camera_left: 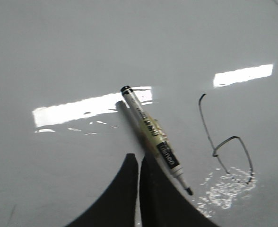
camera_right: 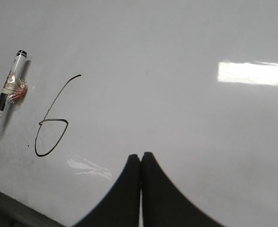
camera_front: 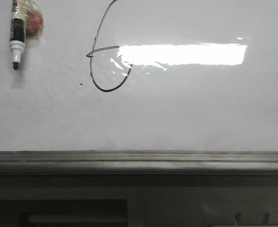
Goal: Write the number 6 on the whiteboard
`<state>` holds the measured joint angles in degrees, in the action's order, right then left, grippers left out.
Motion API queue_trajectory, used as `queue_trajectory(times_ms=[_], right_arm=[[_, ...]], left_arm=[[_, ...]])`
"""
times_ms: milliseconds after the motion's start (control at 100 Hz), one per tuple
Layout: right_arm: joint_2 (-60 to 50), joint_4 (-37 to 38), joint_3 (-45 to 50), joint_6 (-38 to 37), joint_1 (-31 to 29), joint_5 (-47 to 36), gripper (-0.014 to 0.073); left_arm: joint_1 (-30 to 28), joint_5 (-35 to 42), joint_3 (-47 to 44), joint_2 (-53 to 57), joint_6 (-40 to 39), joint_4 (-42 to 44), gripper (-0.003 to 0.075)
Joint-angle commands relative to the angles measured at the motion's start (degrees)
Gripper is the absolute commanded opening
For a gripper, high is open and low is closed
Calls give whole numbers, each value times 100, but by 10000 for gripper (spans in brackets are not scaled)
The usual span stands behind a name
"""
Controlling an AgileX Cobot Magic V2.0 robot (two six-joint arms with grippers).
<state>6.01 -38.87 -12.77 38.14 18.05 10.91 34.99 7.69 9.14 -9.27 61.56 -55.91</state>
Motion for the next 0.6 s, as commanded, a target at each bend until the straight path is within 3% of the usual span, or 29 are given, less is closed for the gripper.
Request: queue_trajectory(times_ms=[0,80,180,410,590], right_arm=[[58,-69,-148,52,-33,-327,-67],[58,-69,-148,52,-33,-327,-67],[58,-69,-148,52,-33,-327,-67],[58,-69,-148,52,-33,-327,-67],[58,-69,-148,52,-33,-327,-67]], left_arm=[[-522,-16,-19,-143,-1921,1927,-20],[-1026,-206,-218,-70,-3355,3295,-20],[-1648,-300,-447,191,-4307,4347,-20],[-2909,-308,-925,818,-5135,5111,-20],[-3428,-322,-1139,1100,-5221,5228,-20]])
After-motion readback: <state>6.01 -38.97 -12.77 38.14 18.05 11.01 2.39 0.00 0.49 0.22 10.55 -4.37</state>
